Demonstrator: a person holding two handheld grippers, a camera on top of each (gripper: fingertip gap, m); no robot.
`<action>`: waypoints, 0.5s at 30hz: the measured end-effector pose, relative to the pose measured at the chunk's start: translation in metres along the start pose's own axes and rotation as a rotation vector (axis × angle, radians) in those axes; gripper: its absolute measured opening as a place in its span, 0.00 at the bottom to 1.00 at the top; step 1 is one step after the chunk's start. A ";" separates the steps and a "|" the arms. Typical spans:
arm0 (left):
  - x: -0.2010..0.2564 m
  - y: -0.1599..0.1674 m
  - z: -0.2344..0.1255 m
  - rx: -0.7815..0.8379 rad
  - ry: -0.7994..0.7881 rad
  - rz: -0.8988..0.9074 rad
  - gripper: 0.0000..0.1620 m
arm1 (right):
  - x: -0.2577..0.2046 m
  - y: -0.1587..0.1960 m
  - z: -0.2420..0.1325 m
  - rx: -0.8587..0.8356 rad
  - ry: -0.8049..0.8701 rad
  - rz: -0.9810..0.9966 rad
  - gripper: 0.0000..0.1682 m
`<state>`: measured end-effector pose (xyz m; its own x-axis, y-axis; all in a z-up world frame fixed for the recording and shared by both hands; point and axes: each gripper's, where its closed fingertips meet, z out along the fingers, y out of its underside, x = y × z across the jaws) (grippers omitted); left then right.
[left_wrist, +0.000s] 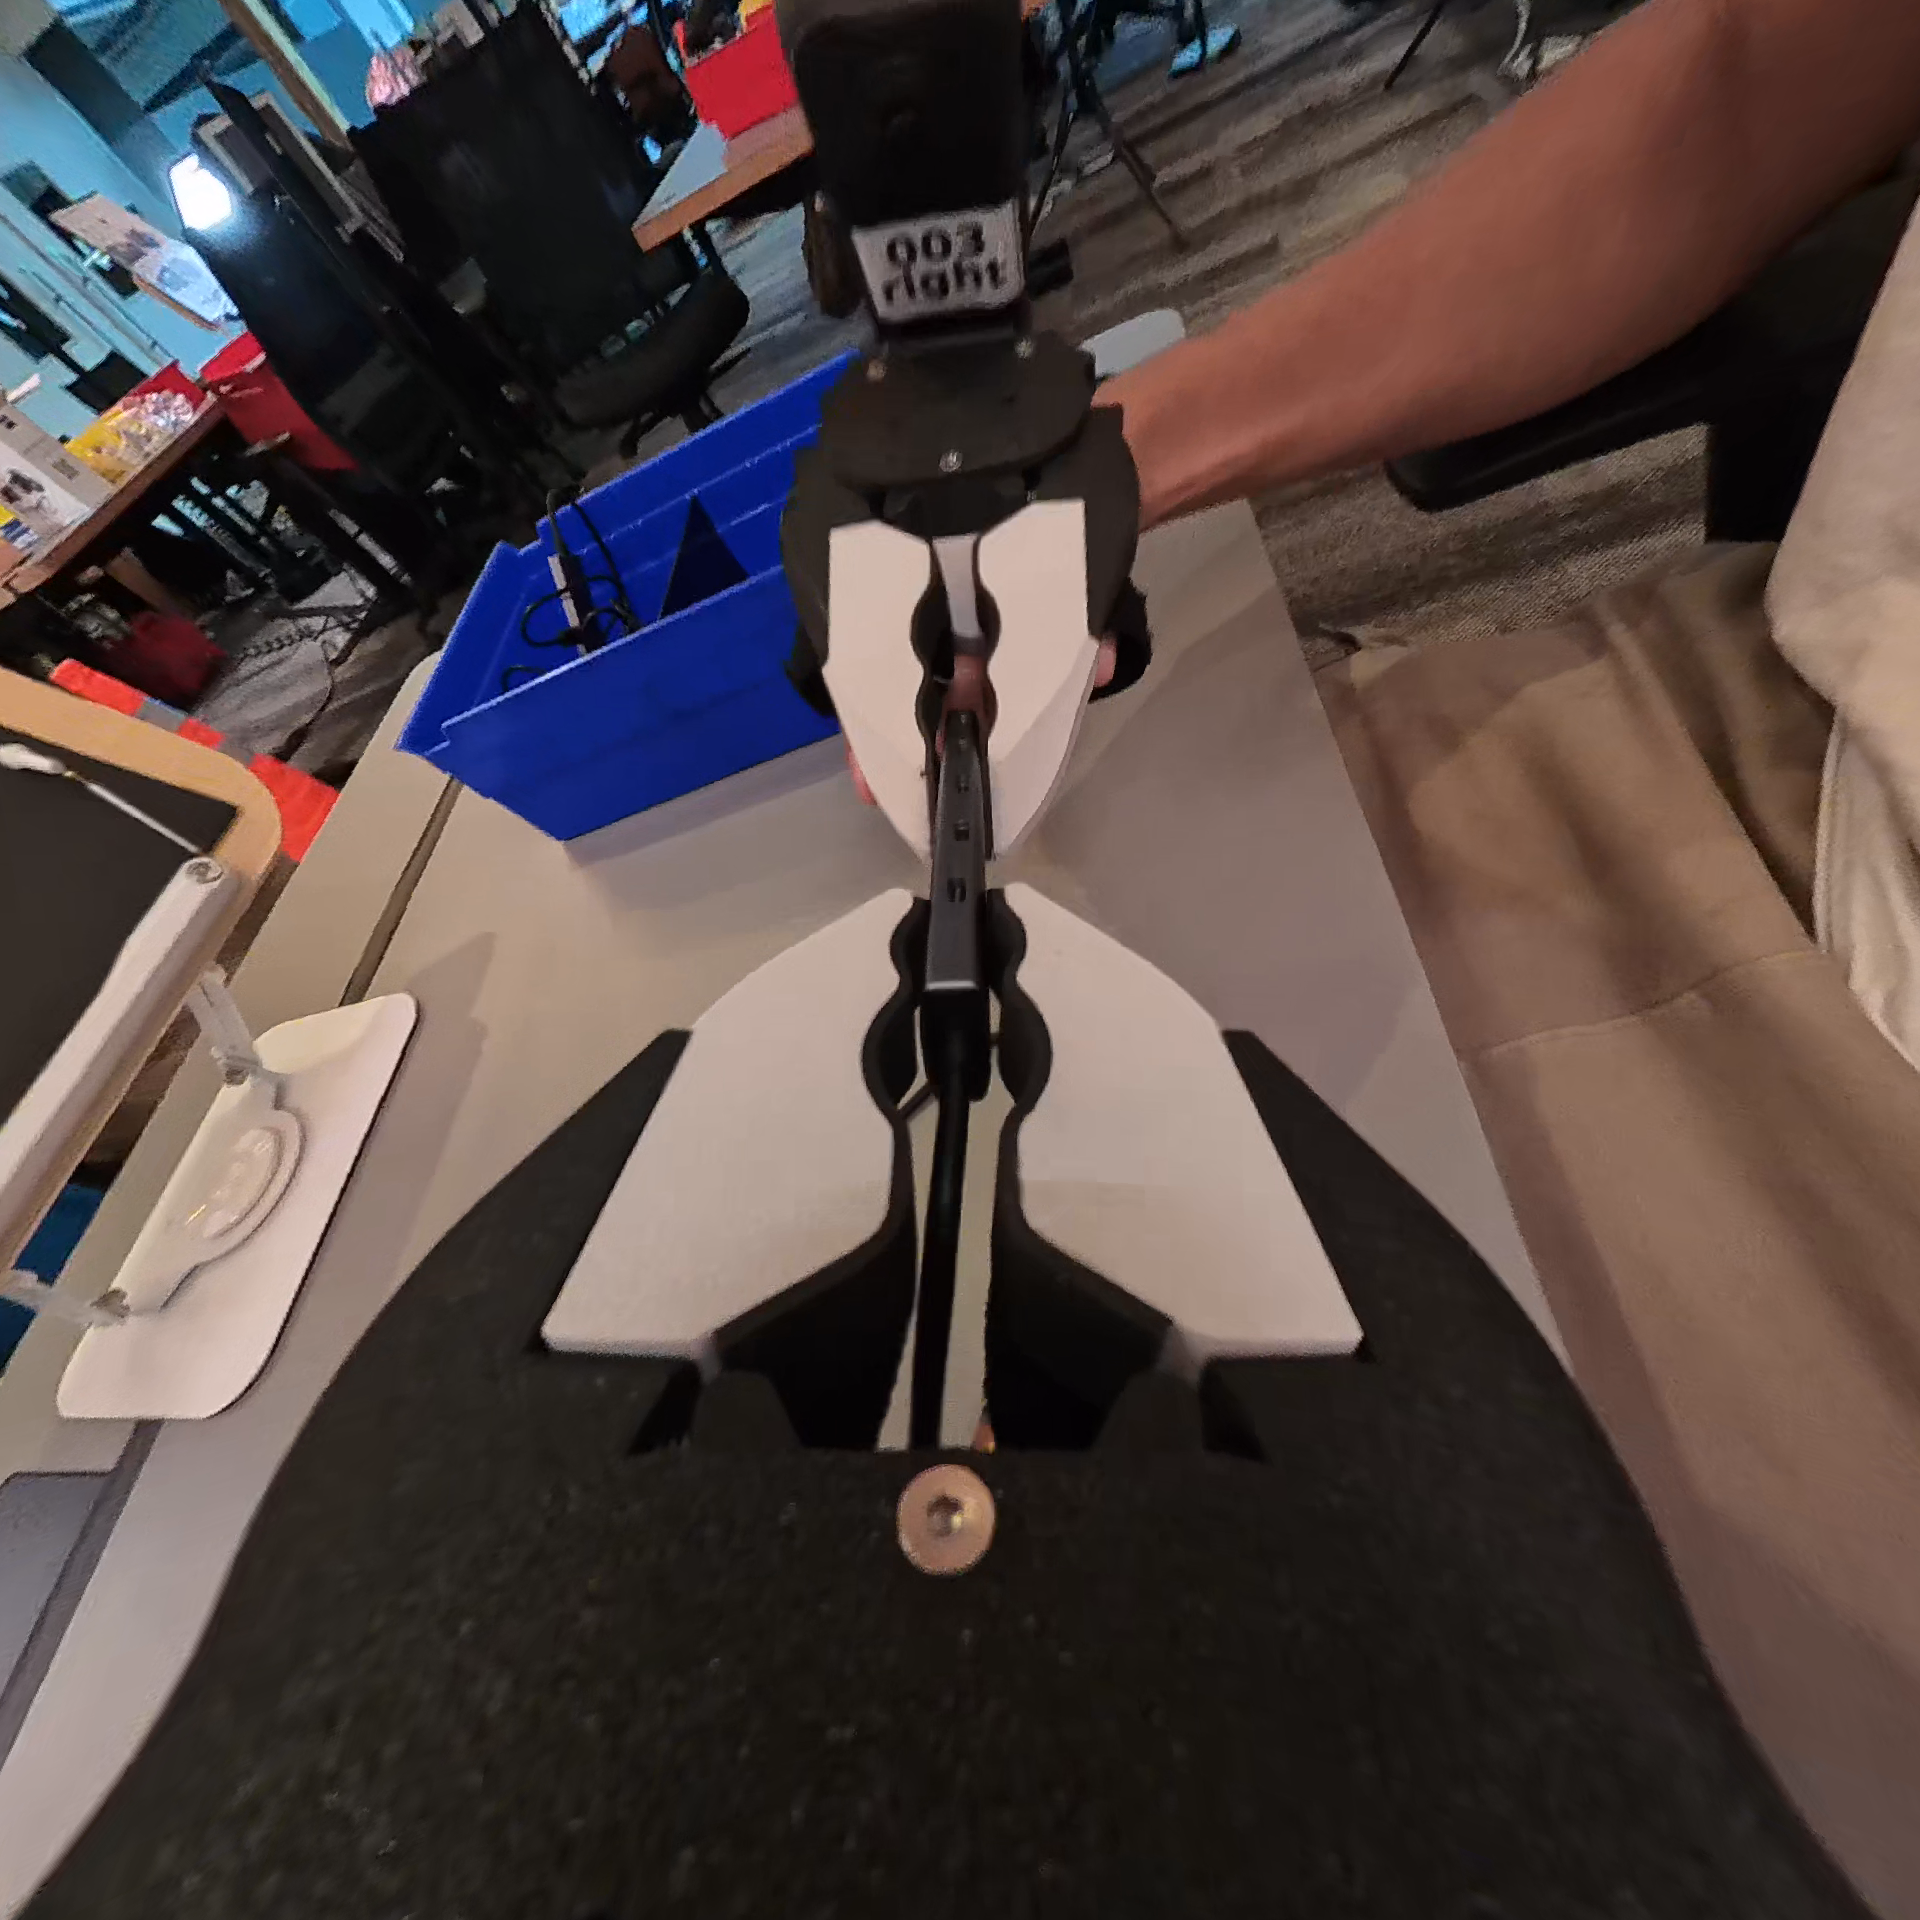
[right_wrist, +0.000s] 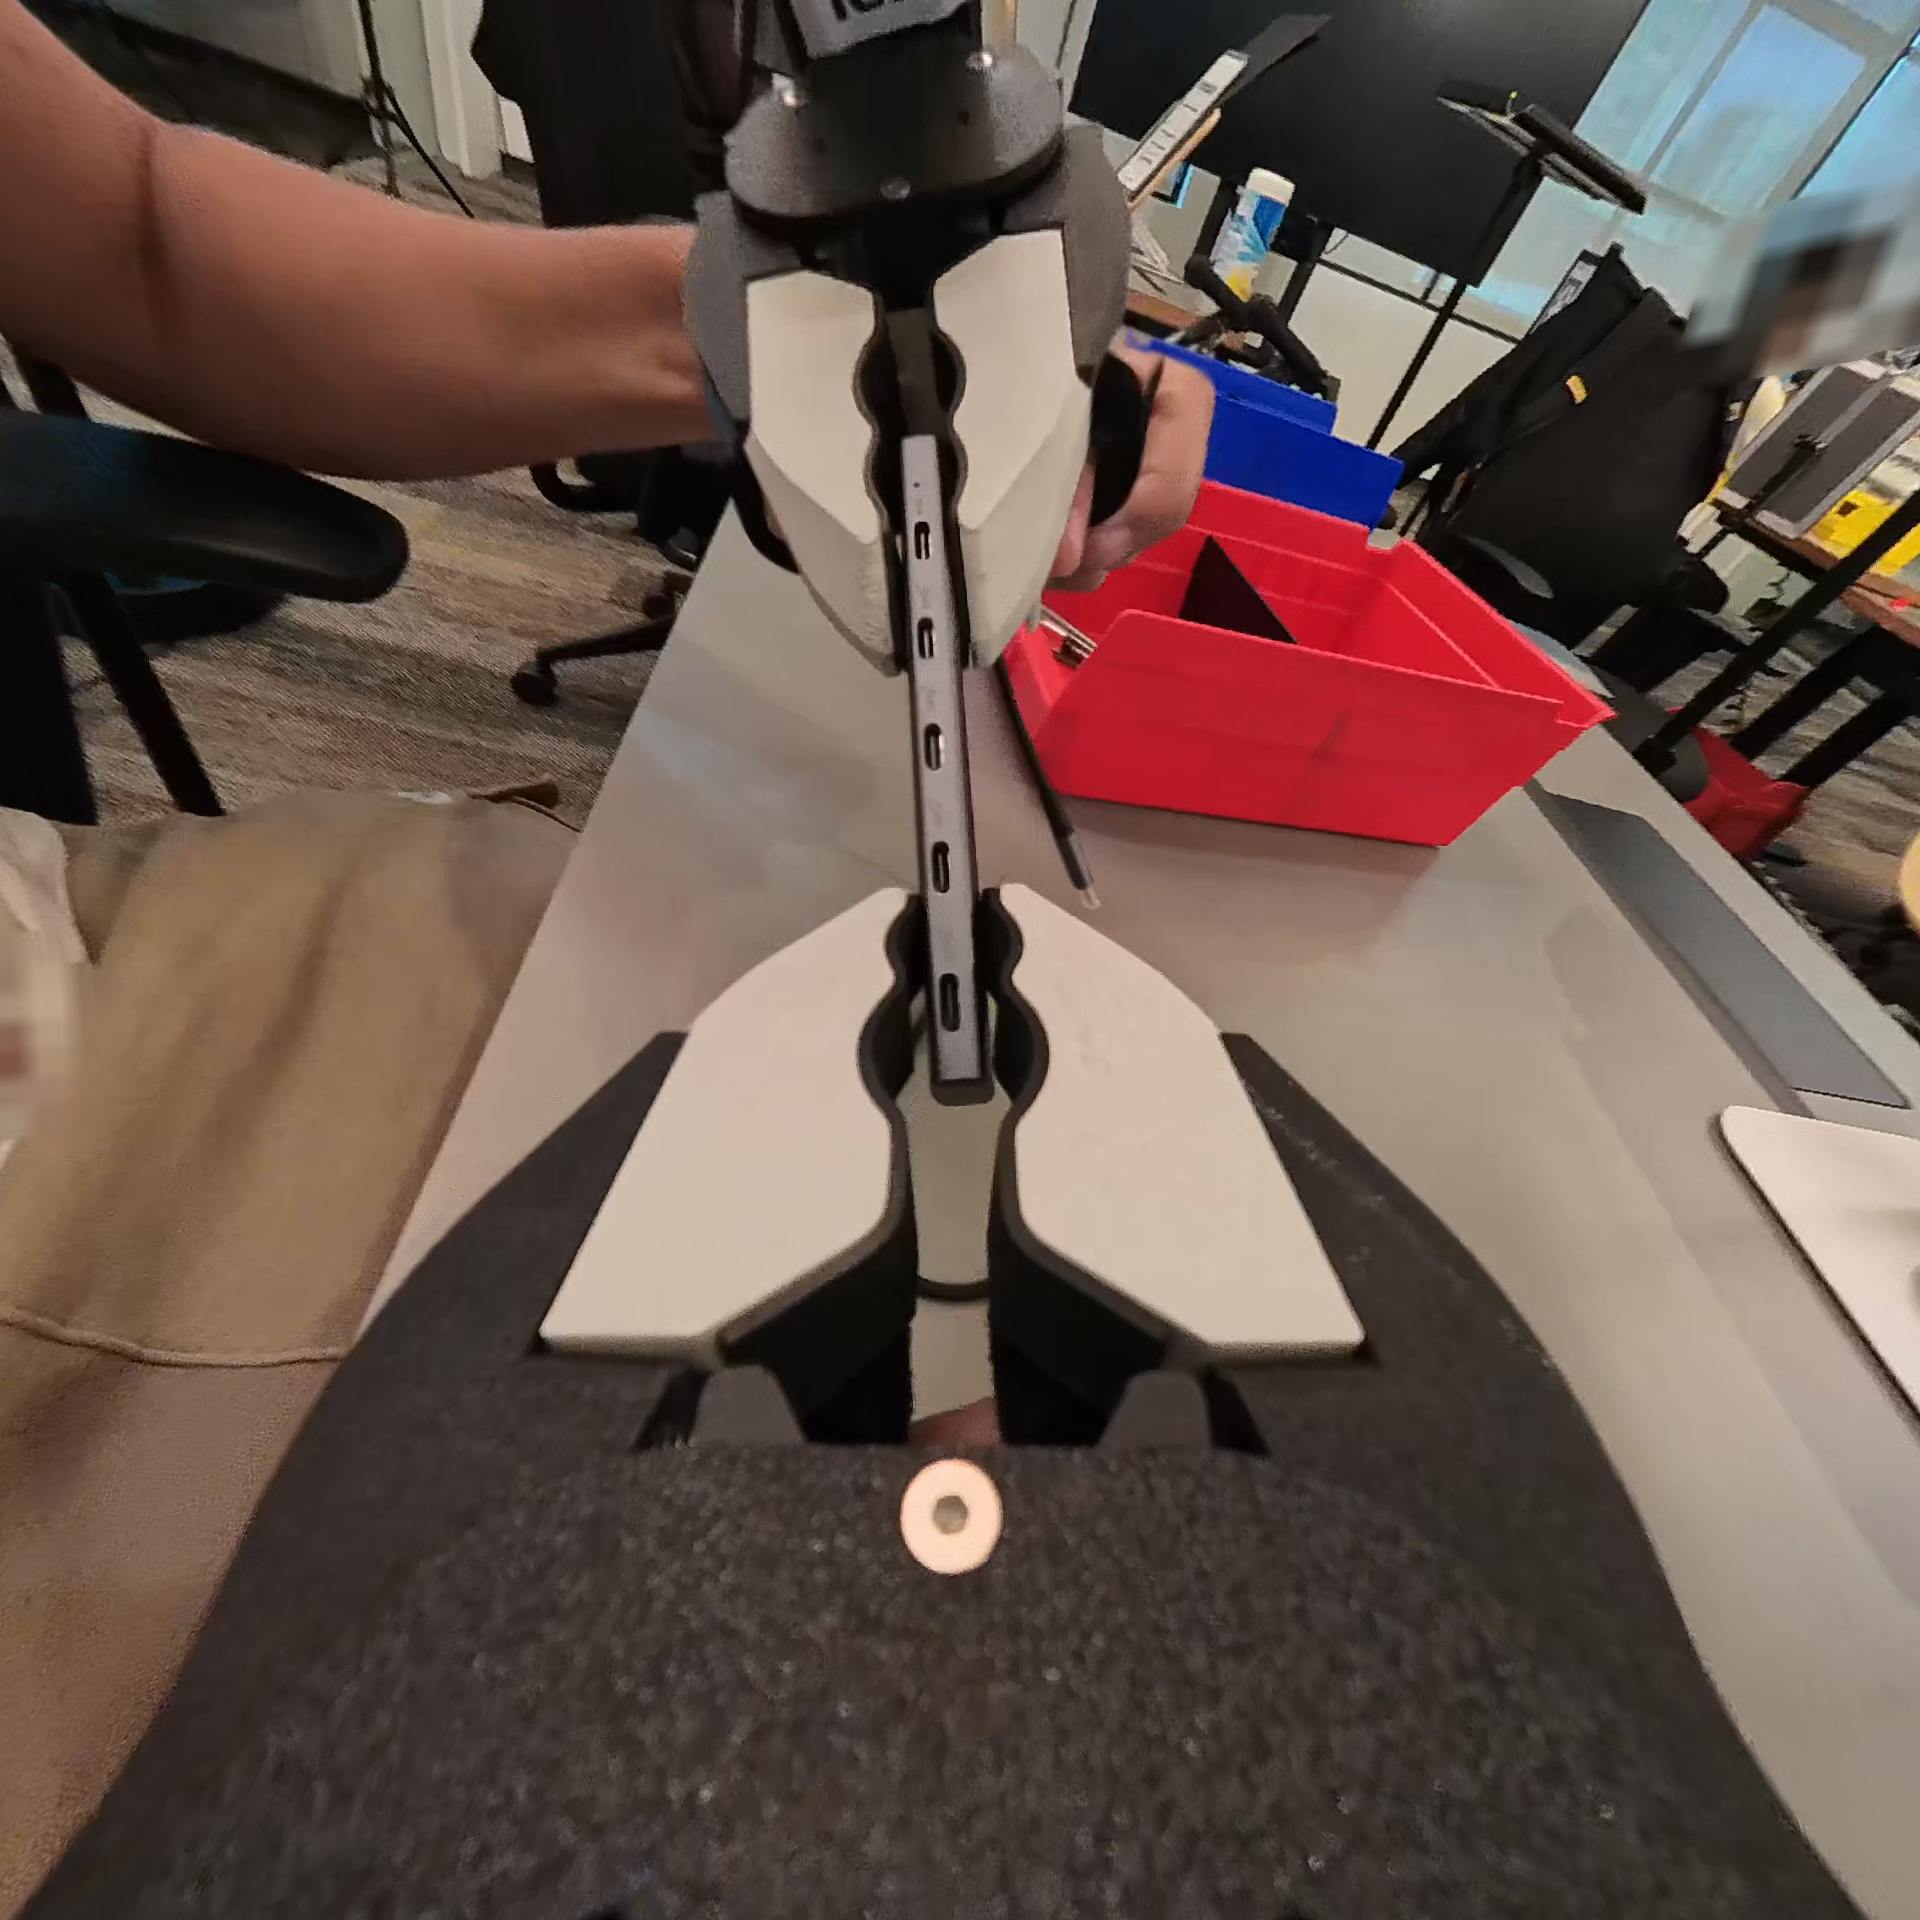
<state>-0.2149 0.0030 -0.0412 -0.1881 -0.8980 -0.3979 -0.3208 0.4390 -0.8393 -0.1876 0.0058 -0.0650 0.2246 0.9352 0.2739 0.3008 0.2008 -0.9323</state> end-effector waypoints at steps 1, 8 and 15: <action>0.000 0.002 0.001 -0.013 -0.018 0.017 0.06 | 0.002 0.001 0.000 -0.006 0.014 -0.012 0.06; -0.011 0.017 -0.018 -0.149 -0.264 0.135 0.06 | 0.022 0.011 0.000 -0.086 0.145 -0.008 0.17; -0.011 0.049 -0.070 -0.103 -0.776 -0.125 0.06 | 0.046 0.094 -0.001 -0.348 0.176 0.547 0.28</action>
<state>-0.2929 0.0368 -0.0519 0.5440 -0.6886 -0.4795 -0.3882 0.3000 -0.8714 -0.1477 0.0671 -0.1393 0.5684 0.8082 -0.1541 0.3755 -0.4215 -0.8255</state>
